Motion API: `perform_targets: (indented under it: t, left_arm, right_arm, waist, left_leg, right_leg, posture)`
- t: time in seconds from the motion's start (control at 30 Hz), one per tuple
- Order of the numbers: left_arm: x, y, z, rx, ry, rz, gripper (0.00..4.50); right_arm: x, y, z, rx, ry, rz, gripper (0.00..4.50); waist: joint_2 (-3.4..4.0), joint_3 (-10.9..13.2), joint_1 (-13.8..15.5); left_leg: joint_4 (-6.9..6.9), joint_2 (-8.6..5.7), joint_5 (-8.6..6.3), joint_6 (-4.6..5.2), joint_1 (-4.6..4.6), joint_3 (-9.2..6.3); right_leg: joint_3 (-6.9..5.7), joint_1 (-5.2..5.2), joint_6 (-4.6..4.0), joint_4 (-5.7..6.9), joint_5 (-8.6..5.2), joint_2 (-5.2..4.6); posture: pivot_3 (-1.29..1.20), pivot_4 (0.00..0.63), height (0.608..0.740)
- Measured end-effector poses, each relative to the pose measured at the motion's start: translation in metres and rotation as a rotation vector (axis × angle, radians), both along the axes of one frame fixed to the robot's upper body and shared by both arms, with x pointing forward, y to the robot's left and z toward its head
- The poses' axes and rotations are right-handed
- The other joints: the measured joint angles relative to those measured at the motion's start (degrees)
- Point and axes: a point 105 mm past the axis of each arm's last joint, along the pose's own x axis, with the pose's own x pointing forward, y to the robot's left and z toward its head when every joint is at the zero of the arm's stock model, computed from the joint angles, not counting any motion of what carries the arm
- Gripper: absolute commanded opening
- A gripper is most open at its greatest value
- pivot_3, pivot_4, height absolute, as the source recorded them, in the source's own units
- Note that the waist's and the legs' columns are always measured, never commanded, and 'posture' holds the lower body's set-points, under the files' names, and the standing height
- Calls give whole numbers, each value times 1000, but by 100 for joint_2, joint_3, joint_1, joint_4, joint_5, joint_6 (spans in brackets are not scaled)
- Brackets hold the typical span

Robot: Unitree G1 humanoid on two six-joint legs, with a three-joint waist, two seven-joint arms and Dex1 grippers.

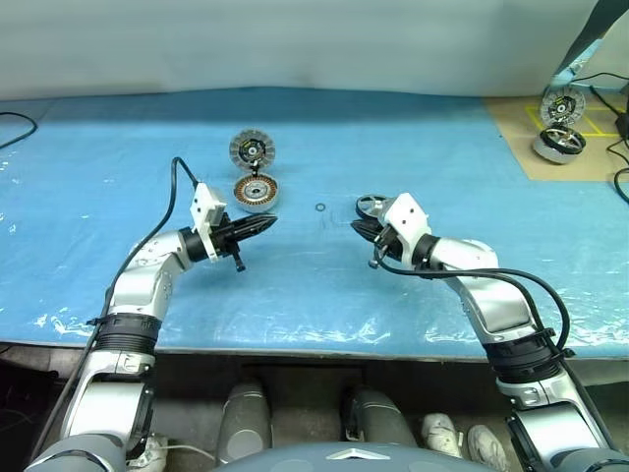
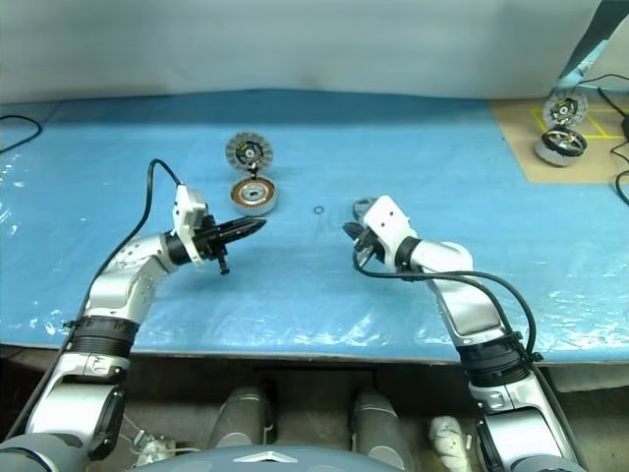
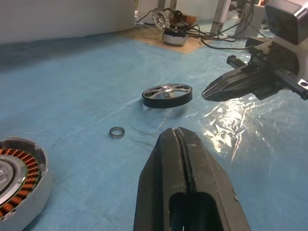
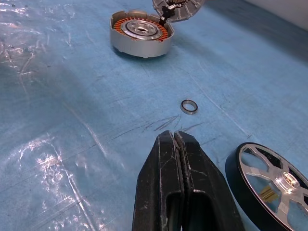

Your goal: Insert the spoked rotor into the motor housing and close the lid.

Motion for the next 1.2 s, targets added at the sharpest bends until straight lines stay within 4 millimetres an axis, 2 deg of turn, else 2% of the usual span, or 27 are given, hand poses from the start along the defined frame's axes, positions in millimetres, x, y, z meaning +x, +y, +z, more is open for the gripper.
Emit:
perform_targets:
  t: [0.07,0.23,0.3,0.4,0.5,0.63,0.77,0.83,0.97,1.07,1.2]
  left_arm:
    - [7,4,6,25,-27,16,15]
    - [37,30,25,164,-71,63,15]
    - [47,33,33,230,-91,70,15]
    - [56,34,33,308,-81,69,15]
    - [57,36,23,363,-40,50,573]
    - [63,37,20,474,-31,57,1871]
    - [63,32,33,496,-48,4,1871]
    - [64,30,38,500,-57,2,2189]
    - [66,26,33,563,-60,-2,3472]
    - [69,25,21,692,-85,5,4474]
    - [68,16,10,809,-98,-49,4474]
  right_arm:
    - [0,1,0,0,-1,0,0]
    - [-1,2,-3,-12,-1,-2,0]
    - [-1,1,-4,-15,-2,-8,0]
    - [0,1,-5,-16,-5,-18,0]
    - [-1,-1,-8,-19,-1,-32,0]
    - [-4,-2,-11,-17,0,-46,0]
    - [-7,-2,-9,-14,-13,-57,0]
    - [-10,-2,-12,-11,-6,-64,0]
    - [-13,-3,-13,-9,-5,-82,0]
    - [-14,-4,-13,-8,-8,-90,0]
    - [-14,-5,-14,-9,-4,-103,0]
  waist:
    - [0,0,3]
    - [-2,1,12]
    - [-3,1,24]
    - [-3,1,44]
    - [-9,5,44]
    - [-33,20,79]
    - [-53,31,138]
    - [-54,32,162]
    - [-57,34,168]
    - [-64,38,163]
    - [-67,40,169]
  left_leg:
    - [2,-1,0,0,-1,0]
    - [1,-2,0,0,-1,-1]
    - [-1,-8,0,-1,-1,-2]
    - [-6,-12,0,-1,-2,-4]
    - [-10,-15,0,-2,-4,-6]
    - [-10,-8,-1,-3,-12,-13]
    - [-8,-10,-1,-3,-9,-15]
    - [-9,-9,-1,-3,-10,-14]
    - [-8,-11,0,-3,-9,-19]
    - [-6,-10,0,-3,-9,-39]
    - [-5,-14,0,-4,-12,-80]
  right_leg:
    - [0,0,0,0,0,-1]
    - [0,-1,17,1,10,0]
    - [2,0,23,0,14,-4]
    - [1,-1,25,0,15,-5]
    - [-5,-5,25,3,15,1]
    - [-14,-5,25,4,15,-2]
    - [-14,-4,25,6,16,-9]
    - [-15,-4,24,7,15,-8]
    - [-16,-1,25,7,15,-11]
    - [-17,-1,26,10,16,-10]
    - [-26,5,26,9,16,-11]
  posture:
    - [0,150,740]
    - [0,150,740]
    - [0,150,740]
    - [0,150,740]
    - [0,150,740]
    - [0,150,740]
    - [0,150,740]
    - [0,150,740]
    - [0,150,740]
    - [0,150,740]
    - [0,150,740]
